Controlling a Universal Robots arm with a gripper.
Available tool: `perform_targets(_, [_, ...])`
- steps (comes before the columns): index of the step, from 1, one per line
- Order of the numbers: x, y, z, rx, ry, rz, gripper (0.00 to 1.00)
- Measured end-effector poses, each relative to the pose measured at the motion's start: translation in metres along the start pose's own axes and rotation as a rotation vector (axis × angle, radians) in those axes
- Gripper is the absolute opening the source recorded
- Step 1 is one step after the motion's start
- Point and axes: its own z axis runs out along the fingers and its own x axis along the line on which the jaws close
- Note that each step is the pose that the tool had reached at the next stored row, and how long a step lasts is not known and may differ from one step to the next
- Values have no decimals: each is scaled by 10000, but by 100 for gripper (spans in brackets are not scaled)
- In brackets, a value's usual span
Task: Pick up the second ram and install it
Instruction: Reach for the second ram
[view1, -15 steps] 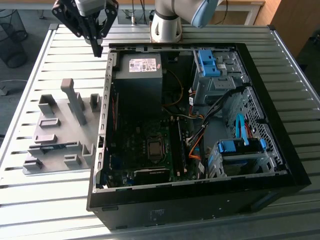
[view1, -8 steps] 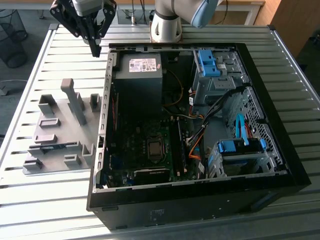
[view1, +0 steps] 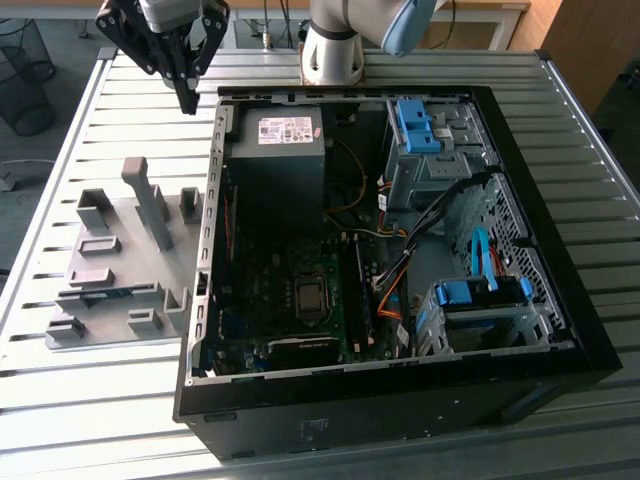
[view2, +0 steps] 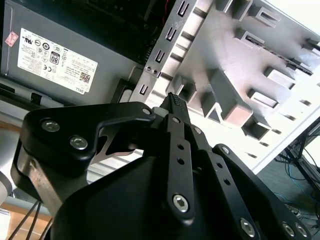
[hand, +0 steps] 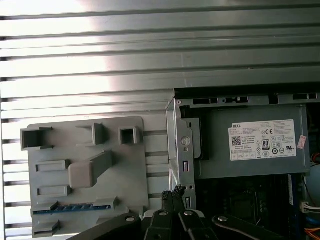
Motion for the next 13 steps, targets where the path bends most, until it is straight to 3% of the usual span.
perform_targets(13, [64,-5,-1,1,1,1,10])
